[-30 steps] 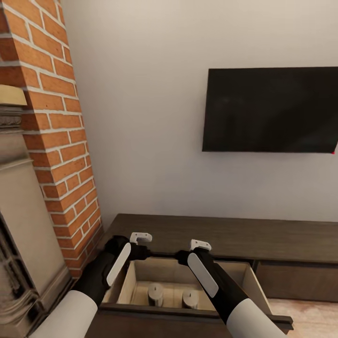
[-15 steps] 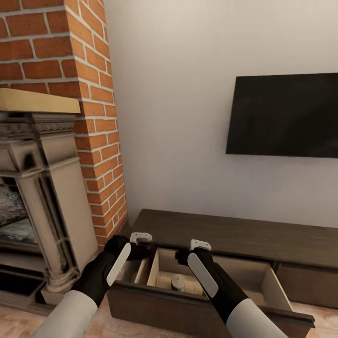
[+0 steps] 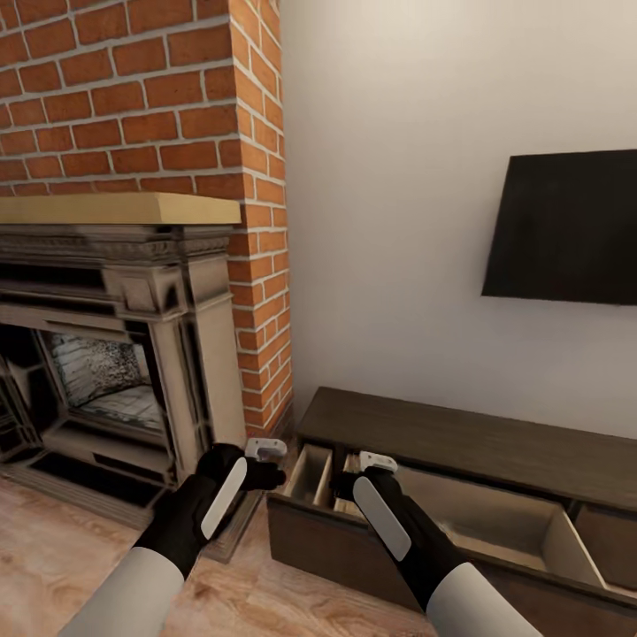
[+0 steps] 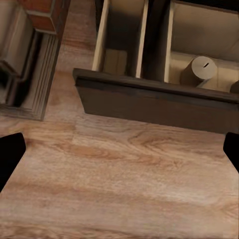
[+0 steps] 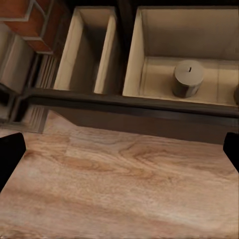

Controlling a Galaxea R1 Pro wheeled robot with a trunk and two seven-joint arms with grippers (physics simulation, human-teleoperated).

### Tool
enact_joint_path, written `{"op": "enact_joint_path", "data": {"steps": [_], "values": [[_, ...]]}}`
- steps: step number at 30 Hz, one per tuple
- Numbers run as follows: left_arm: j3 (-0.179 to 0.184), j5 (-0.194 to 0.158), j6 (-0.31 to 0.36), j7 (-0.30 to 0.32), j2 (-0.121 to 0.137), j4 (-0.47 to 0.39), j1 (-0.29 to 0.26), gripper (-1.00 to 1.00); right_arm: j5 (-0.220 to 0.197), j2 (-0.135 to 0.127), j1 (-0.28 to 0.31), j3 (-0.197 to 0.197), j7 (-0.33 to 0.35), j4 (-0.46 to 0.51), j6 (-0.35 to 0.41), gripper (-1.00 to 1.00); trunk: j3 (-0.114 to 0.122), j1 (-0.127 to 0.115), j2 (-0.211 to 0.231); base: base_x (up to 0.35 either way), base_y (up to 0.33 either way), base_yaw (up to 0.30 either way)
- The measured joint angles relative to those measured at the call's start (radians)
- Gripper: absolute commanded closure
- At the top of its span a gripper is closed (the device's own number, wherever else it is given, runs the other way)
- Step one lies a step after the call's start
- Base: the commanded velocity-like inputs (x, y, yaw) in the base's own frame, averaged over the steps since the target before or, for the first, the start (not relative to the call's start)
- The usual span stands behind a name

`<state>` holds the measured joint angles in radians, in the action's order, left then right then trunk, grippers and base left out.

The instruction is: Place each of the two pumpkins and all three candles from the living room inside a cabinet in the living room (use any cabinet), then make sure every cabinet is closed, and position the cauldron so it is next to a table in the living room.

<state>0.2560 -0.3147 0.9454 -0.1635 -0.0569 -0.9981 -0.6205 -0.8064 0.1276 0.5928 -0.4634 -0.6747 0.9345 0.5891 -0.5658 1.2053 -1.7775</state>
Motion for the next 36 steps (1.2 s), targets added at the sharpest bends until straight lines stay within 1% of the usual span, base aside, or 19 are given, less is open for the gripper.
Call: {"op": "enact_joint_path", "data": {"steps": [28, 36], "values": [[-0.009, 0.000, 0.000, 0.000, 0.005, -0.002, 0.000, -1.00, 0.000, 0.000, 0.000, -0.003, 0.000, 0.000, 0.000, -1.00, 0.088, -0.107, 0.196, -0.255, 0.231, 0.265], [-0.010, 0.000, 0.000, 0.000, 0.006, -0.002, 0.000, -1.00, -0.001, 0.000, 0.000, -0.004, 0.000, 0.000, 0.000, -1.00, 0.088, -0.108, 0.196, -0.183, 0.179, 0.269]]}}
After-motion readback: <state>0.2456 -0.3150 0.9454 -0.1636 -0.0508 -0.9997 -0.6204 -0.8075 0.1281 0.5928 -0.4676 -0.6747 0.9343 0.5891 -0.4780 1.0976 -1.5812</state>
